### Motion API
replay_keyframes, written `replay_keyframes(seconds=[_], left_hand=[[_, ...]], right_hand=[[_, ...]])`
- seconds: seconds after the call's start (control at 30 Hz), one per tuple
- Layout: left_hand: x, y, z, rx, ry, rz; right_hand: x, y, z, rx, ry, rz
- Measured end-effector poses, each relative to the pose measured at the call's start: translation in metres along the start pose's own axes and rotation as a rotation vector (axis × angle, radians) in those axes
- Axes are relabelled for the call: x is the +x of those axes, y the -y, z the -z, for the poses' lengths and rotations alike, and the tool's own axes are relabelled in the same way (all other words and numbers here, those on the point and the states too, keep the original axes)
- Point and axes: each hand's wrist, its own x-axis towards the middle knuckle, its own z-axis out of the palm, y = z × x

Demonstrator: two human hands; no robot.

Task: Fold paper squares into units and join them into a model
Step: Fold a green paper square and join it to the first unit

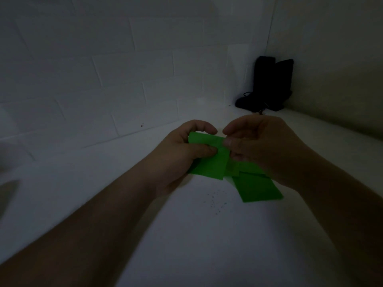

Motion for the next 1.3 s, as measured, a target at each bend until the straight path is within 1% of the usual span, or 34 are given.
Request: replay_keyframes(seconds=[0.2,0.33,0.5,0.67,0.87,0.97,1.03,1.17,1.3], left_hand=[[-0.001,0.001,-0.001,0.089,-0.010,0.002],[-0.002,0.001,-0.001,0.137,-0.008,-0.035],[-0.004,0.001,-0.003,0.163,-0.006,-0.057],[-0.003,0.001,-0.001,0.203,-0.059,-0.096],[-0.002,0.000,0.002,0.214,-0.078,-0.090],[-0.002,-0.001,0.003,0.224,-0.083,-0.072],[-0.001,-0.001,0.004,0.242,-0.098,-0.058],[0.000,-0.001,0.006,0.263,-0.119,-0.052],[0.002,-0.001,0.007,0.230,-0.120,-0.037]], right_hand=[[-0.002,0.003,0.003,0.023,0.023,-0.024],[-0.001,0.002,0.004,0.064,0.041,-0.047],[-0.002,0.001,0.005,0.016,0.028,-0.042],[0.000,0.000,0.004,0.033,0.030,-0.058],[-0.002,0.004,0.003,0.081,0.032,-0.071],[-0.003,0.005,0.002,0.004,0.055,-0.076],[-0.003,0.004,0.001,-0.063,0.036,-0.061],[-0.001,0.001,0.003,-0.036,-0.005,-0.009],[0.001,-0.002,0.004,-0.008,0.064,0.002]])
